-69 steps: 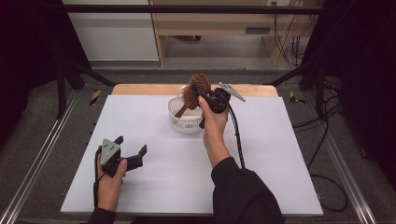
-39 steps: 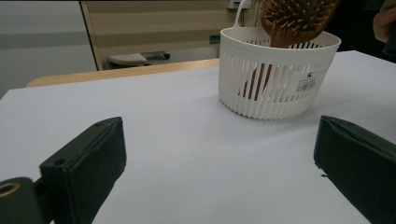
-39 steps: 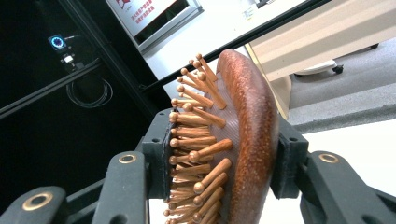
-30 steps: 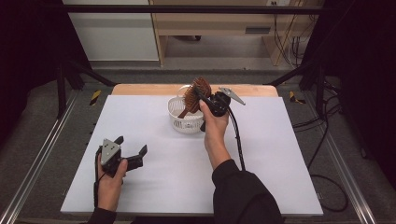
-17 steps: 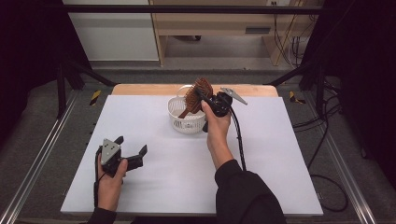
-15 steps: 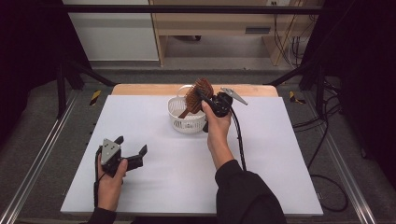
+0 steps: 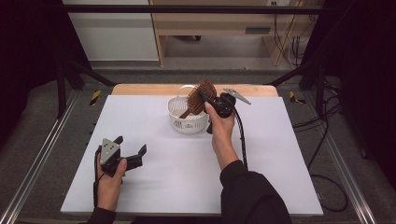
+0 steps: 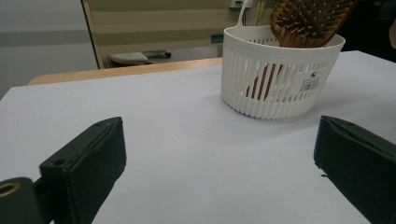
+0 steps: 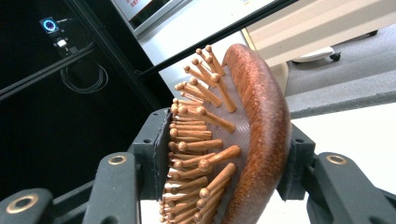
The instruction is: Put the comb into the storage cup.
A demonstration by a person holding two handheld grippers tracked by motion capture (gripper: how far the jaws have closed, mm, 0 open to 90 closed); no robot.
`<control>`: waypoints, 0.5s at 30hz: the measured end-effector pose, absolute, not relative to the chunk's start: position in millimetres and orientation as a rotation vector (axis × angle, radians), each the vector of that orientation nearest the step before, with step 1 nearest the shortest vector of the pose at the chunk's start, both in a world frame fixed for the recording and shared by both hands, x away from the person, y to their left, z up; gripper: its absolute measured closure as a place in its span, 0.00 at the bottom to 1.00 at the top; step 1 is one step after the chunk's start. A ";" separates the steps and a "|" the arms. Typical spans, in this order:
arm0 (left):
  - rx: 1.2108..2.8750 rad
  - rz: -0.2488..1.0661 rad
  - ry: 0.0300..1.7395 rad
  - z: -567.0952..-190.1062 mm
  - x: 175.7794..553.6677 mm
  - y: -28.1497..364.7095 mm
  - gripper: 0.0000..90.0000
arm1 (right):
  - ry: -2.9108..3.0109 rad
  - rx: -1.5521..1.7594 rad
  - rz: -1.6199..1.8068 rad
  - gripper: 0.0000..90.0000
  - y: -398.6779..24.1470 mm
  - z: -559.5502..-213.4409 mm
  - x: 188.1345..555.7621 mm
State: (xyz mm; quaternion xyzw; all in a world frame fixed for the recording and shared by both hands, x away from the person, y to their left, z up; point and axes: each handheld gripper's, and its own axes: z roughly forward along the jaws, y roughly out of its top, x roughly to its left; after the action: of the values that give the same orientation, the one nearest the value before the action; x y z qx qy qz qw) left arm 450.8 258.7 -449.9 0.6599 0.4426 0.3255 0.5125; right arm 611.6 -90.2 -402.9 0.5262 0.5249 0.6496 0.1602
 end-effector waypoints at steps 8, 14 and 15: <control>1.587 0.782 1.065 -449.9 451.1 259.2 0.03 | 1.504 1.533 1.845 0.49 -96.3 -406.8 612.4; 1.588 0.781 1.063 -450.2 451.3 258.5 0.03 | 1.501 1.550 1.845 0.48 -100.8 -410.0 612.7; 1.588 0.781 1.064 -450.2 451.3 258.5 0.03 | 1.497 1.548 1.846 0.48 -101.3 -410.7 612.9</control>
State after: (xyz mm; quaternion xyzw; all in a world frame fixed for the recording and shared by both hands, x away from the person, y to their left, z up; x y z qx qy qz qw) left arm 451.3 258.5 -450.2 0.6604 0.4424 0.3245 0.5126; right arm 612.9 -101.3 -410.7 0.5395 0.5217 0.6432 0.1519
